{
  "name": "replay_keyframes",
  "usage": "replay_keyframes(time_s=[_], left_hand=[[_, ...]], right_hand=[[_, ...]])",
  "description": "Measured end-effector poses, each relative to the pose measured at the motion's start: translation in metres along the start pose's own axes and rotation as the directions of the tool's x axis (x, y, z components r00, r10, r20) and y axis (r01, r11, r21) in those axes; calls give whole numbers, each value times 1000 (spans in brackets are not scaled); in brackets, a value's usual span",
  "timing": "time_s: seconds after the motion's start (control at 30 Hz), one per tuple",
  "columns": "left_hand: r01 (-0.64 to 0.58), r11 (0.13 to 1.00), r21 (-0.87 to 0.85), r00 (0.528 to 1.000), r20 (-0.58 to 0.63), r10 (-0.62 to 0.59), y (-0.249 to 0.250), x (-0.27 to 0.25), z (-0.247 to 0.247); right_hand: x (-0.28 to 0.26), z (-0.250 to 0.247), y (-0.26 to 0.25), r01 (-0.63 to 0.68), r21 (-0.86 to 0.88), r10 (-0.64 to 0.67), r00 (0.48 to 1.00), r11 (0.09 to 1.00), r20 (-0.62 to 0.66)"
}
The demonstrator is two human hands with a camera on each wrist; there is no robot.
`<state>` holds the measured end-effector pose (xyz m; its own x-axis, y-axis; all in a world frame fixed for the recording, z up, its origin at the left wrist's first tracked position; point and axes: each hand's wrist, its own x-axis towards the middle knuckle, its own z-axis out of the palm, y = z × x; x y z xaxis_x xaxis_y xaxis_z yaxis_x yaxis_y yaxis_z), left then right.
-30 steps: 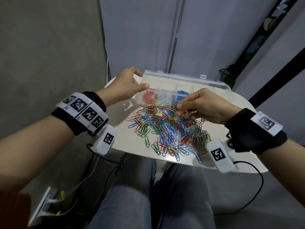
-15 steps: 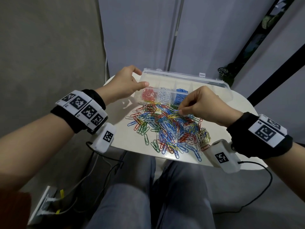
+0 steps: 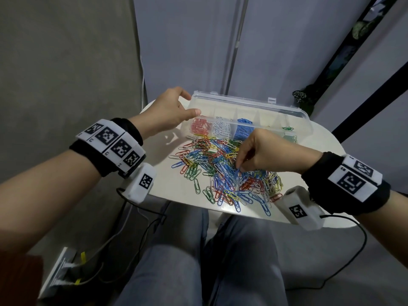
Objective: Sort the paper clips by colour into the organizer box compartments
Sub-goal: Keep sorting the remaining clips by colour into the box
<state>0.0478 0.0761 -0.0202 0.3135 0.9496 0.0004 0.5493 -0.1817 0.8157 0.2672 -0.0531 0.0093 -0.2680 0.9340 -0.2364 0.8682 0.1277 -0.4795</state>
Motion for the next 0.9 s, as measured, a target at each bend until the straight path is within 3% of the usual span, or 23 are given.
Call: replay_keyframes(time_s=[0.13, 0.27, 0.4, 0.57, 0.77, 0.9], left_hand=[[-6, 1000, -1, 1000, -3, 6, 0, 0, 0], [-6, 1000, -1, 1000, -4, 6, -1, 1, -1], [-5, 1000, 1, 1000, -5, 5, -1, 1, 0], [-7, 1000, -3, 1000, 0, 7, 0, 0, 0], [-9, 1000, -22, 1000, -6, 9, 0, 0, 1], [-12, 1000, -25, 1000, -4, 12, 0, 0, 1]], right_hand=[[3, 8, 4, 20, -128, -19, 1000, 992, 6], [1, 12, 3, 145, -254, -146, 989, 956, 15], [2, 15, 1, 203, -280, -206, 978, 938, 17], [11, 16, 1, 175, -282, -179, 984, 943, 11], [13, 3, 3, 32, 4, -31, 996, 999, -85], [9, -16, -3, -1, 316, 75, 973, 949, -220]])
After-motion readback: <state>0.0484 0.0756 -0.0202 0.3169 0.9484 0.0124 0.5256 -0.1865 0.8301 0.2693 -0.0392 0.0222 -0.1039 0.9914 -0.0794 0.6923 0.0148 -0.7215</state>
